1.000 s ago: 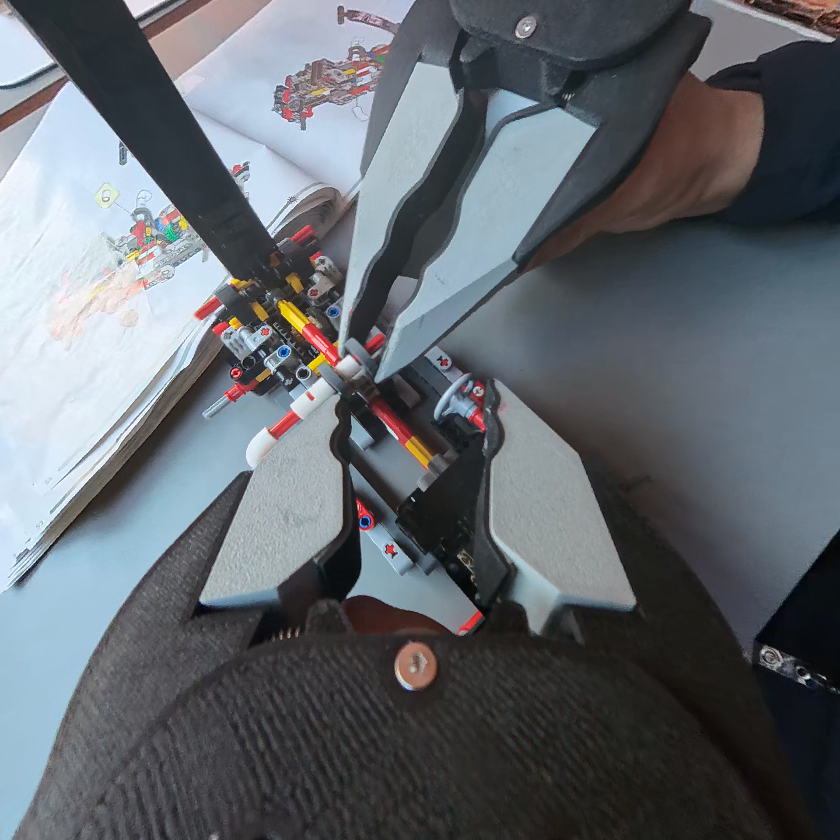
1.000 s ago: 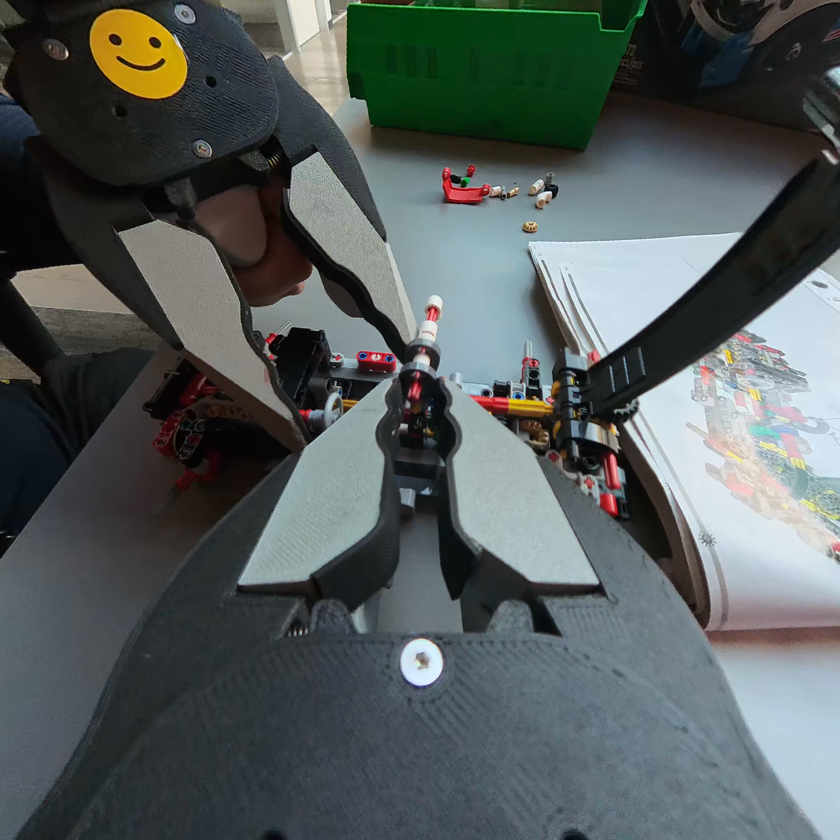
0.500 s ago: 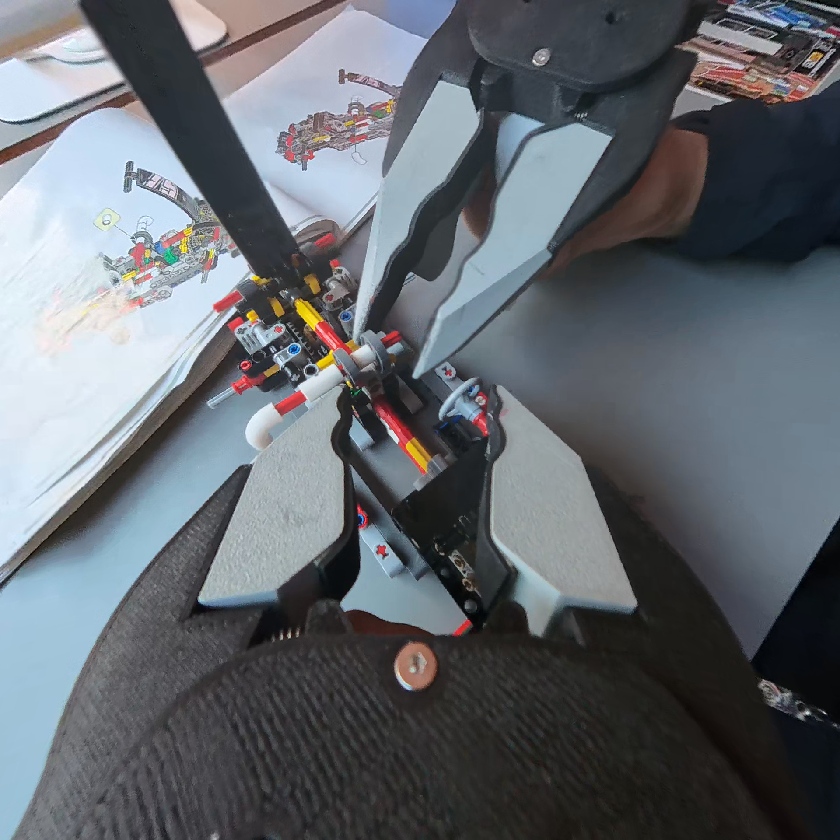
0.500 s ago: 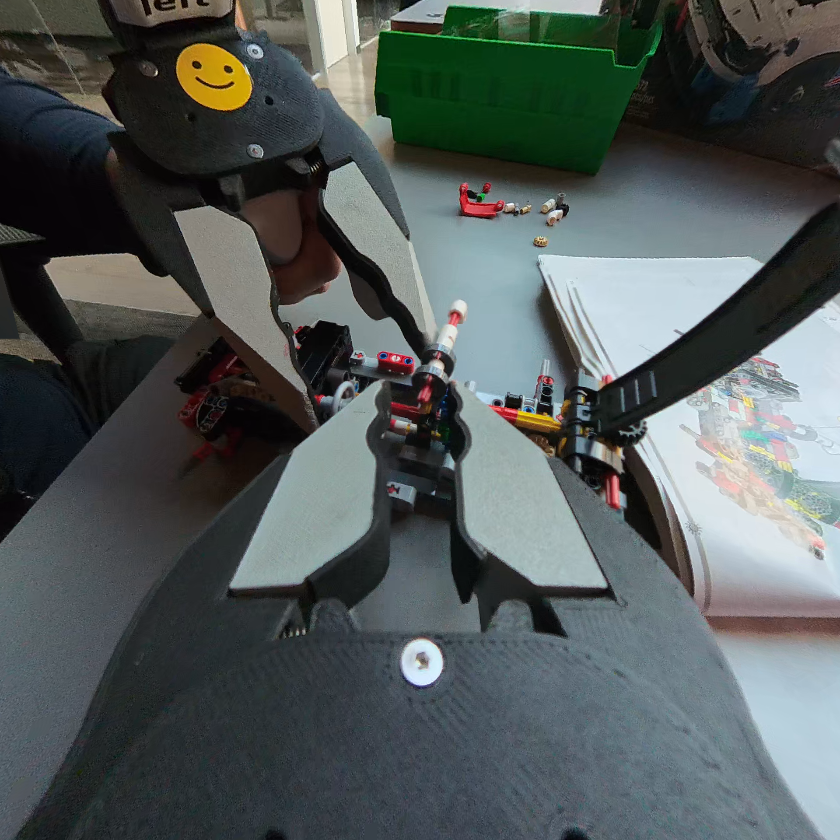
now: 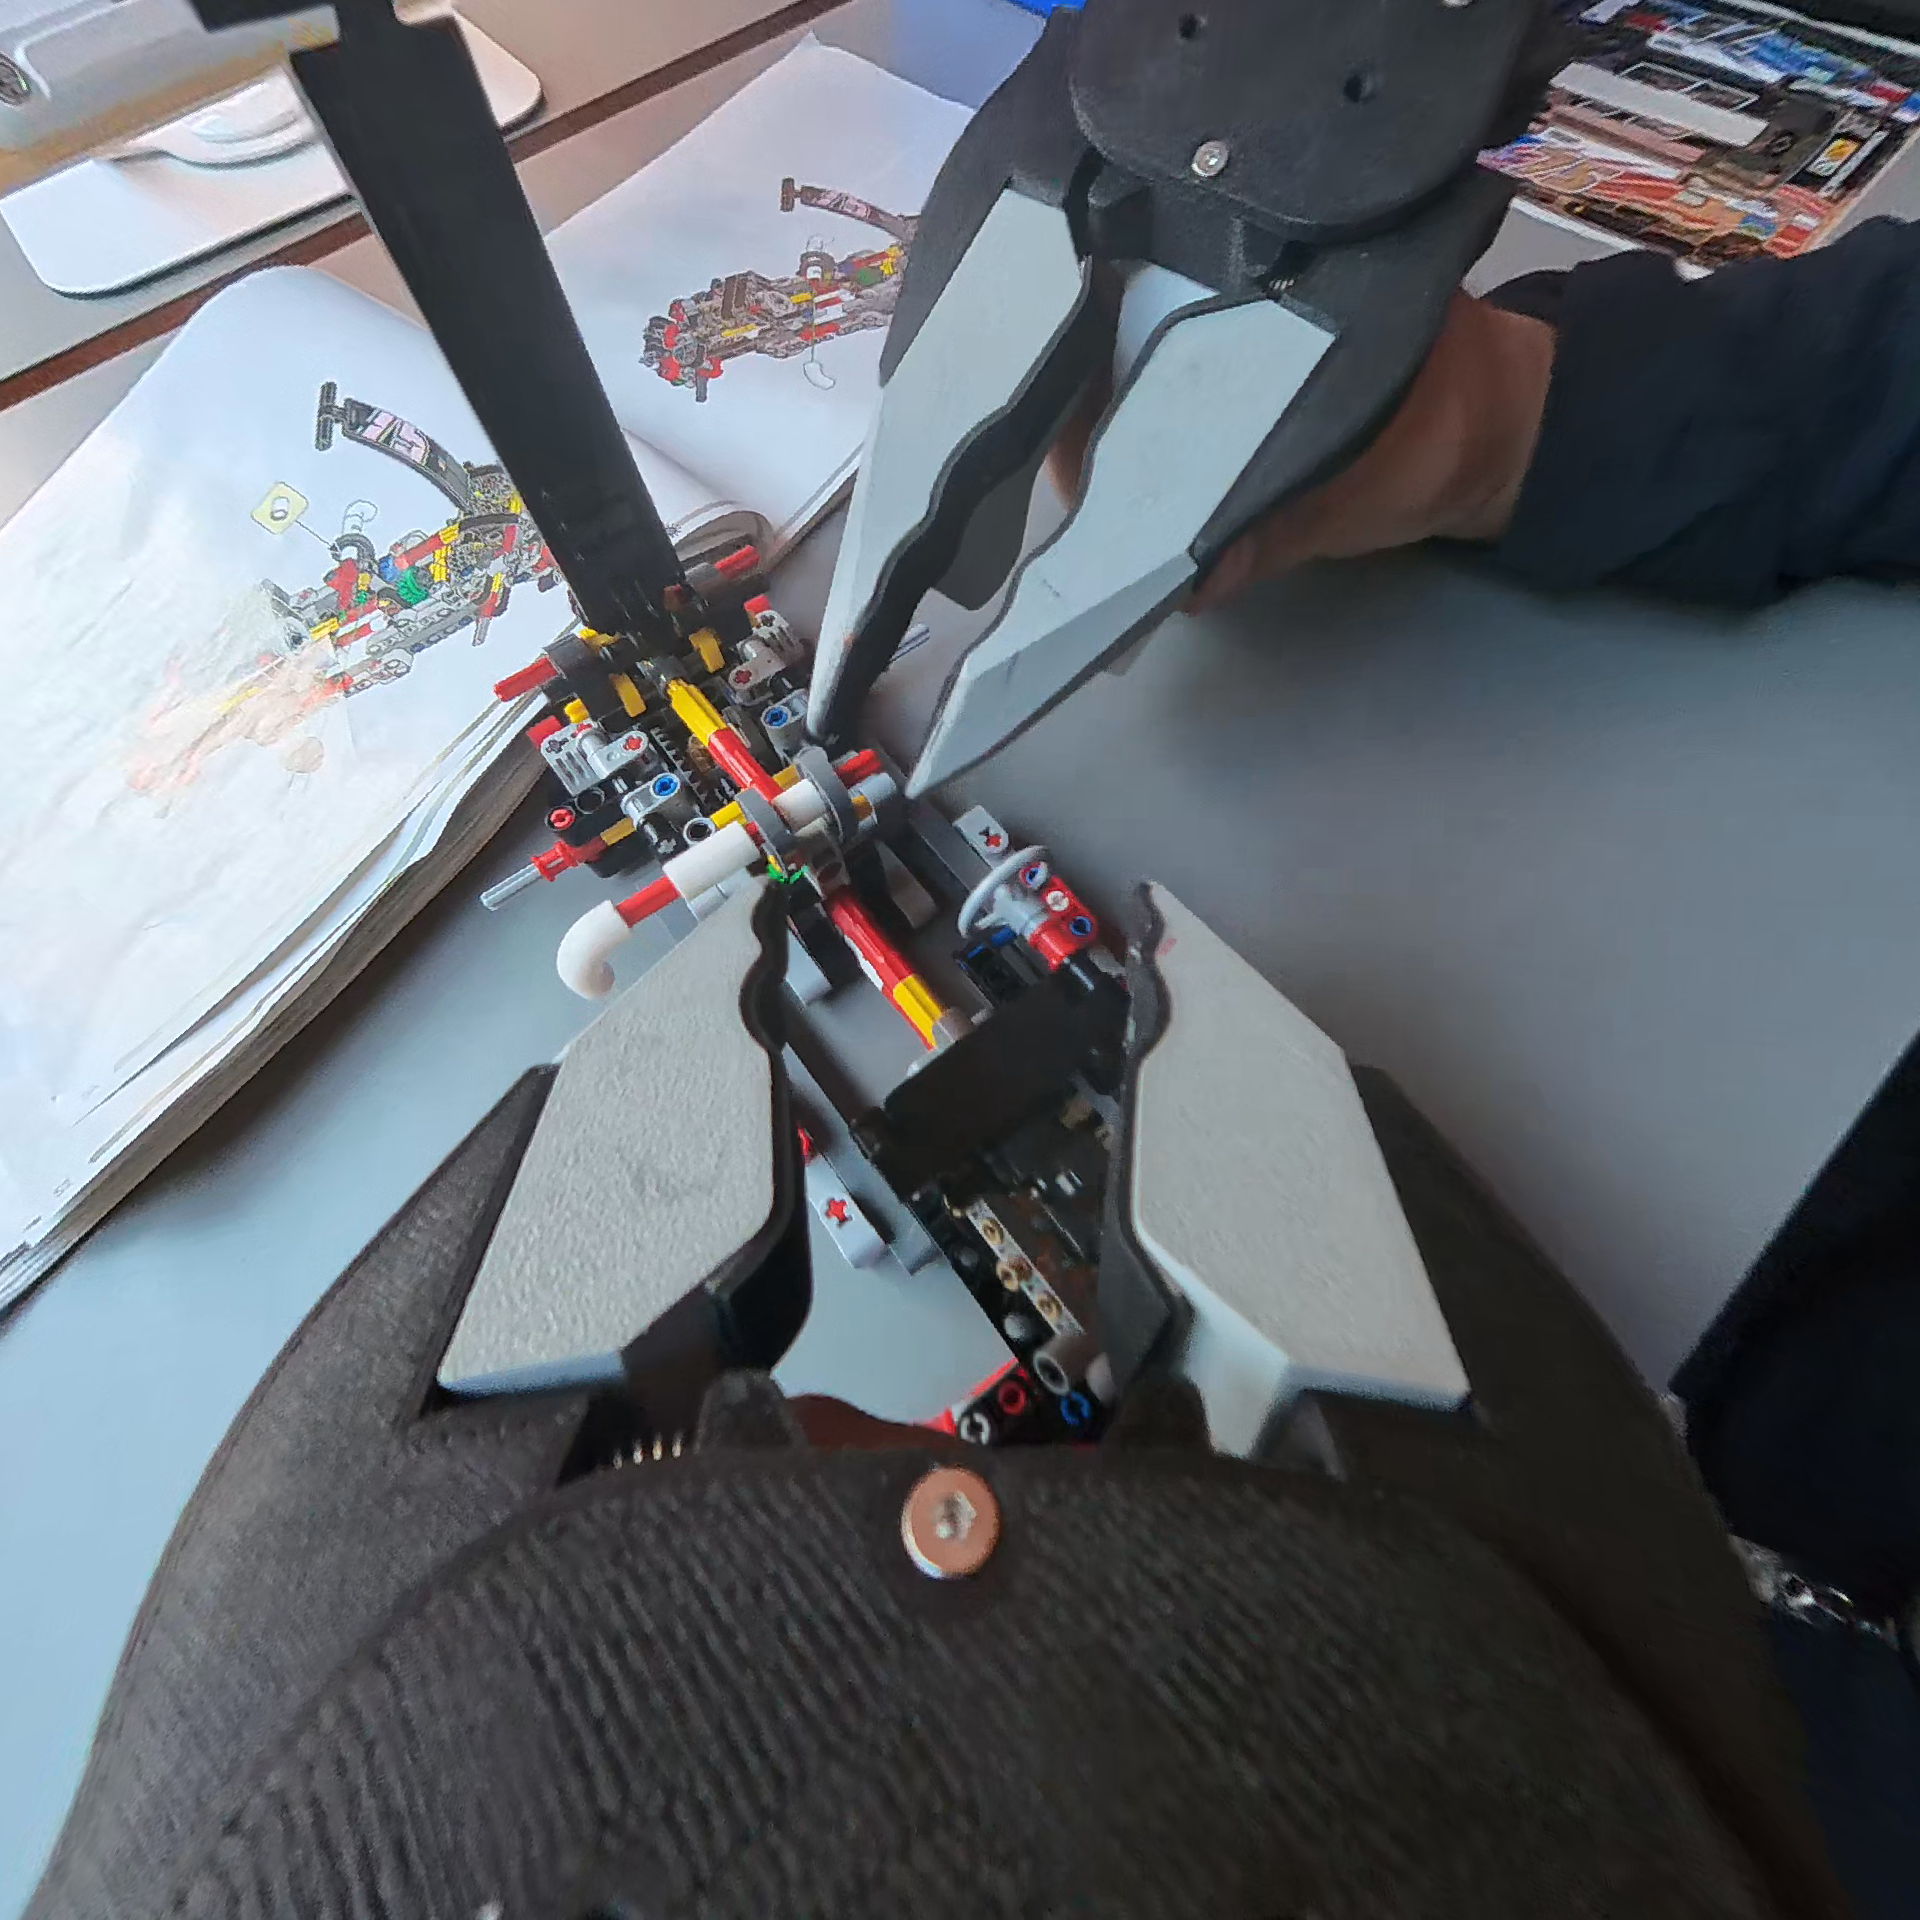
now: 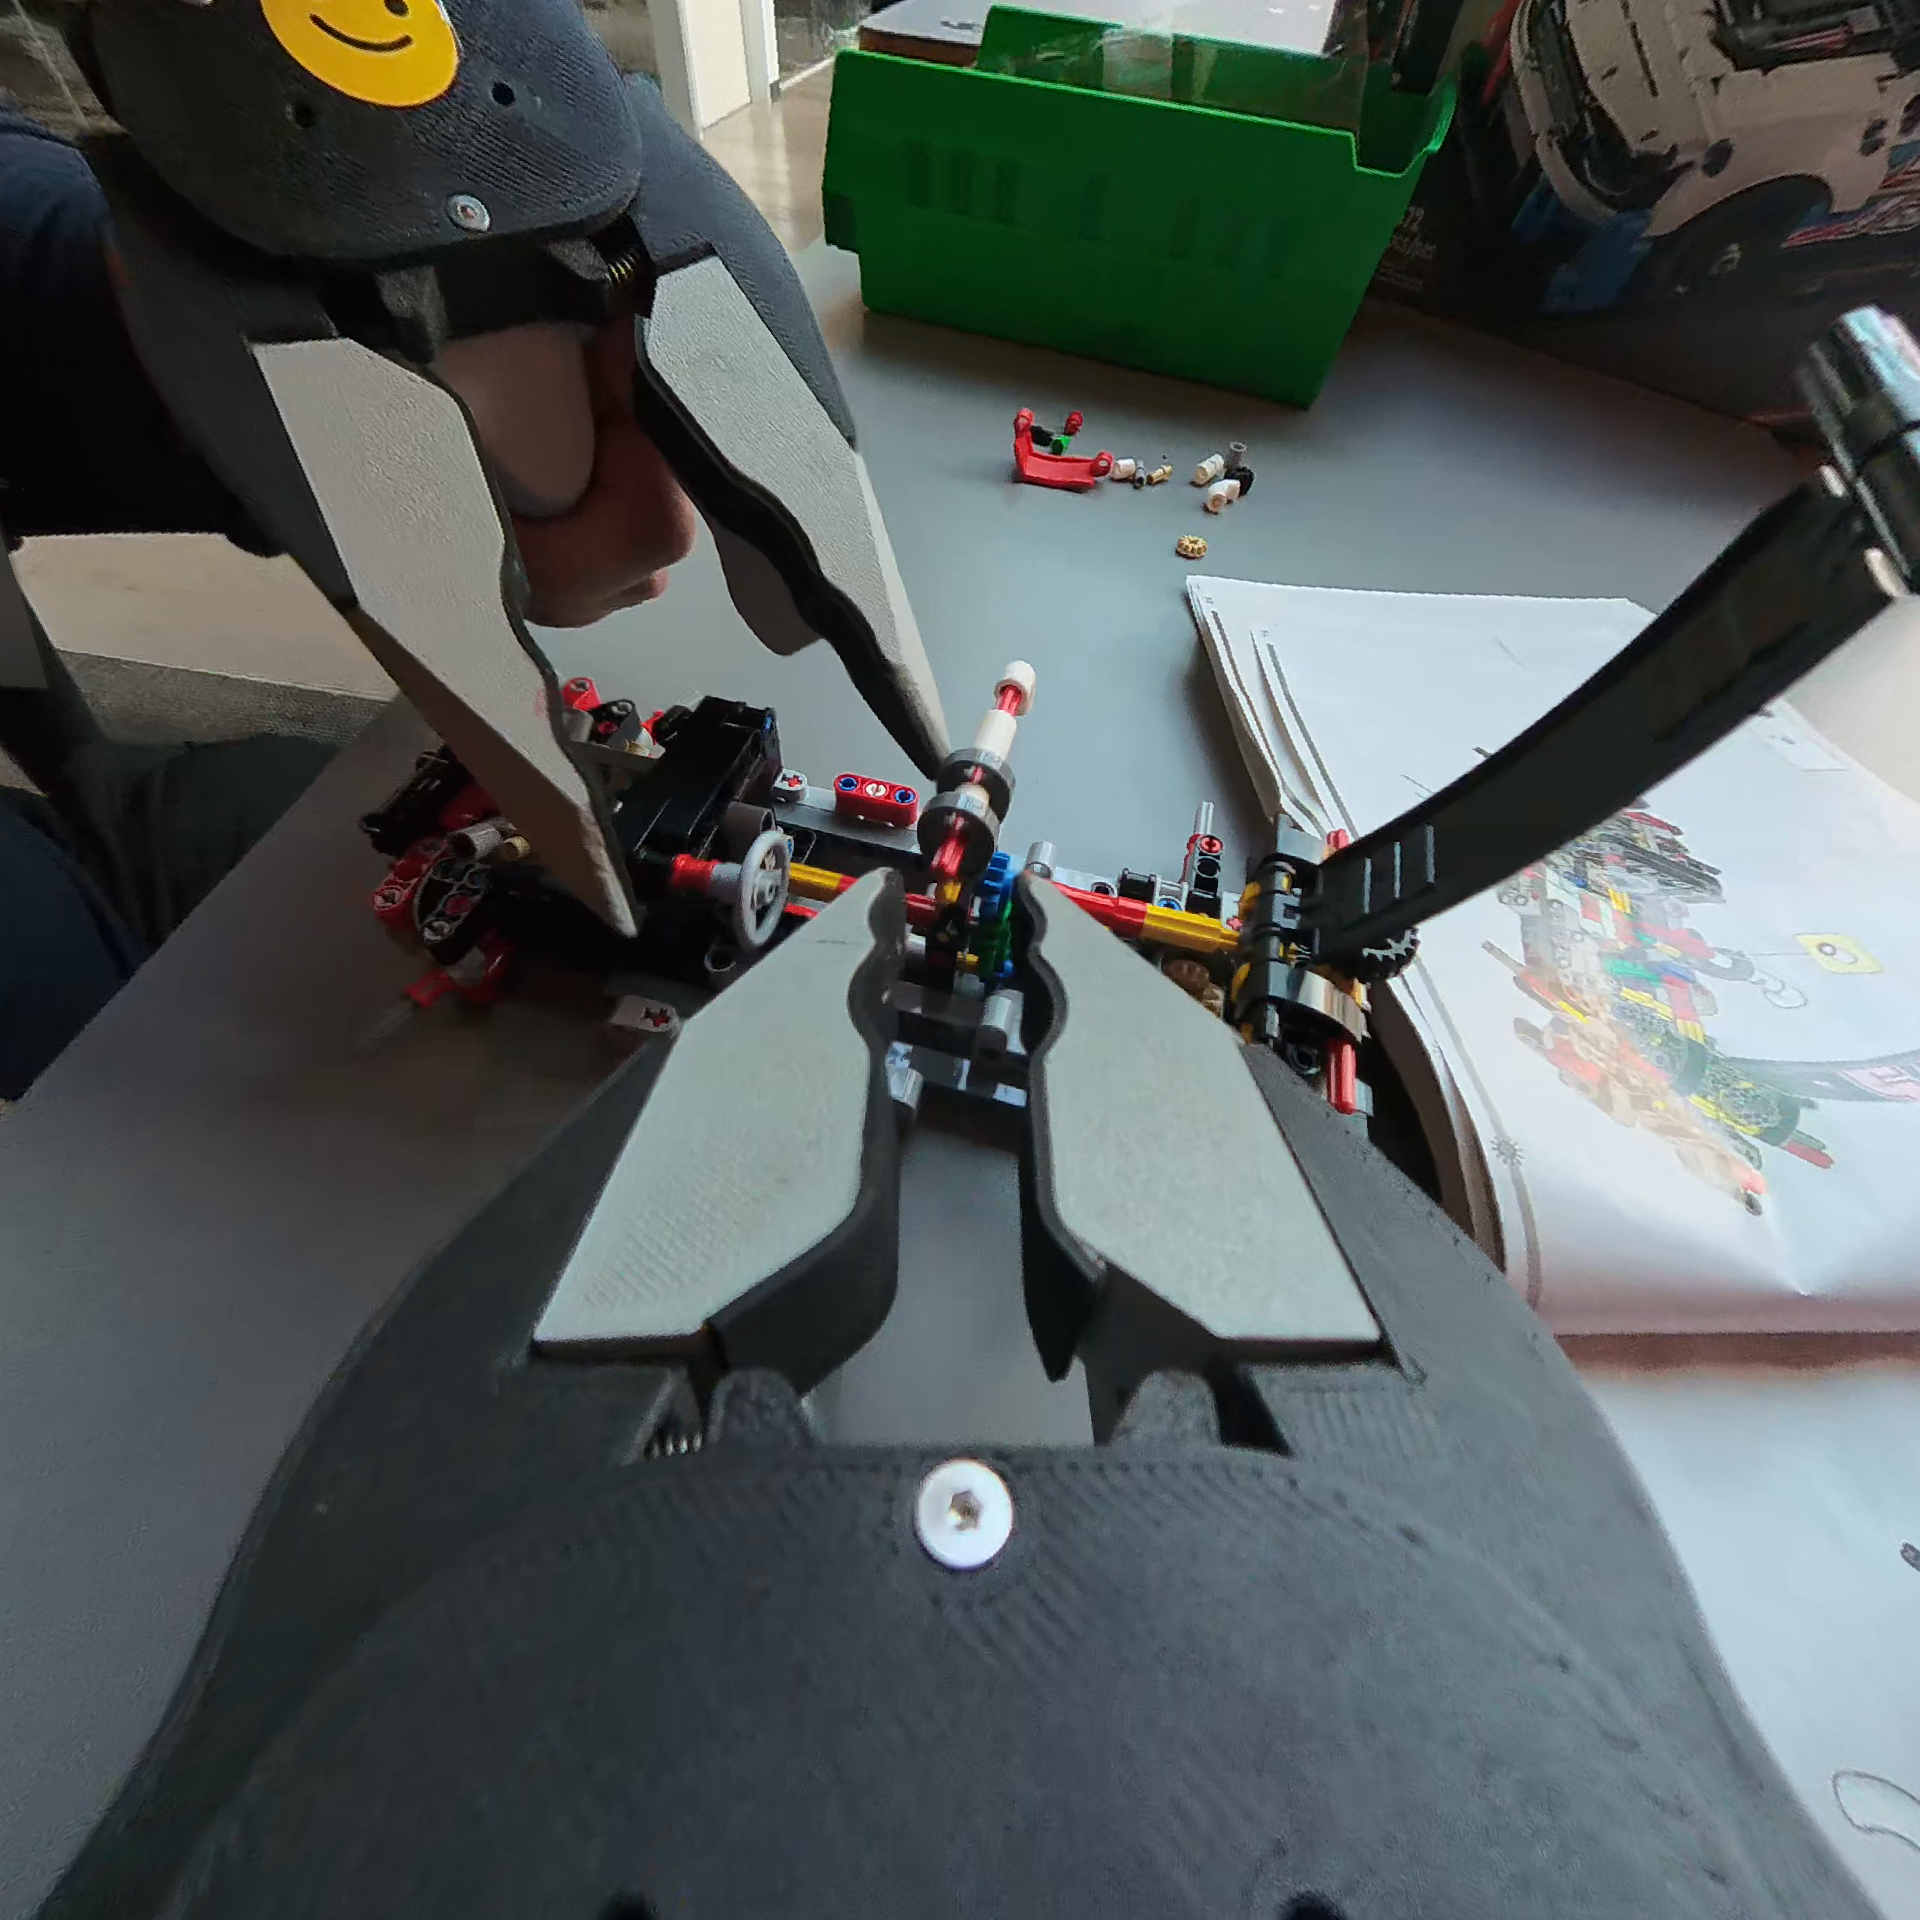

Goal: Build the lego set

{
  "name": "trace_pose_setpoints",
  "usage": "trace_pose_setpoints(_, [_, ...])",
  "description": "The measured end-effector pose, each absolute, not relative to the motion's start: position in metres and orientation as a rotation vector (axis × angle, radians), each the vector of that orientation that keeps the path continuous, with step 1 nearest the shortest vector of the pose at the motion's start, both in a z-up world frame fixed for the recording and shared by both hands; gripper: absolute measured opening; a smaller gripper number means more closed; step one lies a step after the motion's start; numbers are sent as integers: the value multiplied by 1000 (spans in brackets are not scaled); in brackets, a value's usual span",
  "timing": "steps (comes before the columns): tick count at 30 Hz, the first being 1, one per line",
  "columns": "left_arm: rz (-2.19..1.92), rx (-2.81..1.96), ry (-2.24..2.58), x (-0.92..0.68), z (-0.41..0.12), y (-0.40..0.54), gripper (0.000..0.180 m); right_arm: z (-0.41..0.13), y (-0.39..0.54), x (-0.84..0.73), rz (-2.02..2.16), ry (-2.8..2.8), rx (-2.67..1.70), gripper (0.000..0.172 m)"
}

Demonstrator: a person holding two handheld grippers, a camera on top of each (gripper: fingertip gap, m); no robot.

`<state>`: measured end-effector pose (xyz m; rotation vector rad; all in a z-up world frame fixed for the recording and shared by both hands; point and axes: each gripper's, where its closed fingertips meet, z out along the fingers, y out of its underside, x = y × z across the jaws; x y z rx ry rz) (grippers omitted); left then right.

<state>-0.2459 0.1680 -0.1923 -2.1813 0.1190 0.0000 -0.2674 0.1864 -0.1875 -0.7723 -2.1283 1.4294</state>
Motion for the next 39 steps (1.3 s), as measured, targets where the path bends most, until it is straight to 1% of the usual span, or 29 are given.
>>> trace_pose_setpoints(4, [-54,-2179,77,-246,-182,152,66,-177,193,-263,1474,-2050,-740,20])
trace_pose_setpoints(7, [-14,-2129,19,-259,-168,140,66,-174,206,-263,1453,-1981,-798,20])
trace_pose_setpoints(10, [28,-2084,-130,-275,-159,135,62,-172,220,-262,1423,-1913,-866,20])
trace_pose_setpoints(11, [8,-2075,-202,-277,-157,135,64,-171,224,-261,1411,-1887,-894,21])
trace_pose_setpoints(14, [-223,-2039,-340,-263,-148,137,67,-168,234,-253,1402,-1813,-962,20])
trace_pose_setpoints(17, [-430,-1964,-428,-250,-134,136,60,-164,239,-242,1409,-1742,-1022,19])
trace_pose_setpoints(20, [-560,-1899,-486,-241,-123,133,57,-161,244,-229,1425,-1676,-1092,19])
trace_pose_setpoints(23, [-579,-1880,-499,-235,-120,131,49,-158,251,-216,1439,-1585,-1166,16])
trace_pose_setpoints(24, [-578,-1875,-481,-231,-119,131,39,-157,254,-211,1438,-1556,-1191,15])
trace_pose_setpoints(25, [-573,-1866,-460,-227,-116,130,23,-156,256,-206,1437,-1532,-1208,14])
trace_pose_setpoints(27, [-521,-1861,-417,-220,-113,130,13,-155,258,-196,1427,-1497,-1226,14])
trace_pose_setpoints(28, [-489,-1869,-376,-214,-111,131,0,-157,261,-191,1391,-1480,-1252,14])
trace_pose_setpoints(31, [-352,-2021,-281,-196,-127,135,0,-176,284,-178,1148,-1440,-1420,10])
trace_pose_setpoints(32, [-305,-2083,-262,-192,-135,137,4,-182,287,-173,1083,-1442,-1465,9])
trace_pose_setpoints(34, [-322,-2169,-229,-175,-147,143,21,-190,285,-162,1034,-1457,-1522,10])
trace_pose_setpoints(39, [-409,-2128,-129,-126,-145,185,60,-198,279,-135,925,-1482,-1592,13])
